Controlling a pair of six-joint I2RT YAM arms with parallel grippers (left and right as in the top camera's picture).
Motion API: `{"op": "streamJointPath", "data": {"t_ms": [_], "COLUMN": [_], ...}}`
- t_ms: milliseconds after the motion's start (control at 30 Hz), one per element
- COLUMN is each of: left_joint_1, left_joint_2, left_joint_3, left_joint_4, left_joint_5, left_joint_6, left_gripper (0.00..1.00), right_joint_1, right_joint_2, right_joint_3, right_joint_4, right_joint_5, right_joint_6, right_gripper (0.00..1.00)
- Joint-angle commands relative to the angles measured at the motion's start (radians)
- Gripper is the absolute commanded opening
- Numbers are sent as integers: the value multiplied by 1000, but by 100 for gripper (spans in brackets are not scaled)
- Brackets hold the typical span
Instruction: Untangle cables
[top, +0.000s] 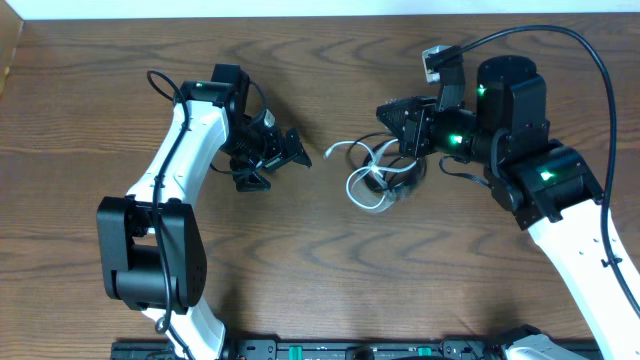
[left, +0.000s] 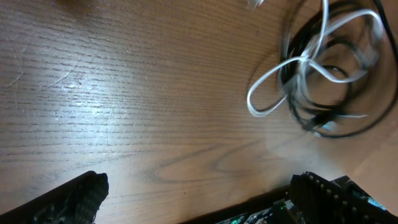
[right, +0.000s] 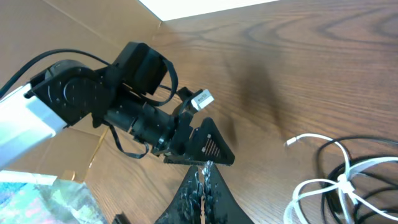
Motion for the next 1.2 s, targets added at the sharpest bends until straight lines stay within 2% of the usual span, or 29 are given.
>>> {"op": "streamJointPath", "data": {"t_ms": [0, 167, 200, 267, 367, 433, 600, 733, 800, 1067, 1167], "left_joint_1": [-3, -3, -3, -3, -3, -3, -3, -3, -3, -3, -3], "left_joint_2": [8, 8, 8, 8, 8, 8, 8, 8, 8, 8, 8], "left_joint_3": [-6, -6, -6, -6, -6, -6, -6, -6, -6, -6, -6], "left_joint_4": [2, 2, 2, 2, 3, 9, 13, 12, 13, 20, 20], "left_joint_5": [-13, -13, -13, -13, -13, -13, -13, -13, -13, -13, -13], "left_joint_6": [2, 2, 2, 2, 2, 2, 2, 2, 2, 2, 2], "left_gripper": [99, 99, 99, 99, 99, 99, 99, 99, 99, 99, 99], "right_joint_1": [2, 22, 24, 24, 30, 44, 97, 143, 176, 214, 216], "right_joint_2": [23, 95, 112, 146, 245, 298, 452, 585, 639, 647, 650], "right_joint_3": [4, 4, 4, 4, 4, 4, 4, 4, 4, 4, 4], "right_joint_4": [-26, -107, -135, -179, -251, -275, -280, -262, -233, -146, -150], "right_joint_5": [49, 215, 250, 284, 282, 282, 282, 230, 107, 111, 199], "right_joint_6": [-14, -2, 11, 19, 19, 17, 0, -29, -118, -124, -124], "right_gripper": [2, 4, 10, 14, 30, 36, 43, 36, 35, 53, 53]}}
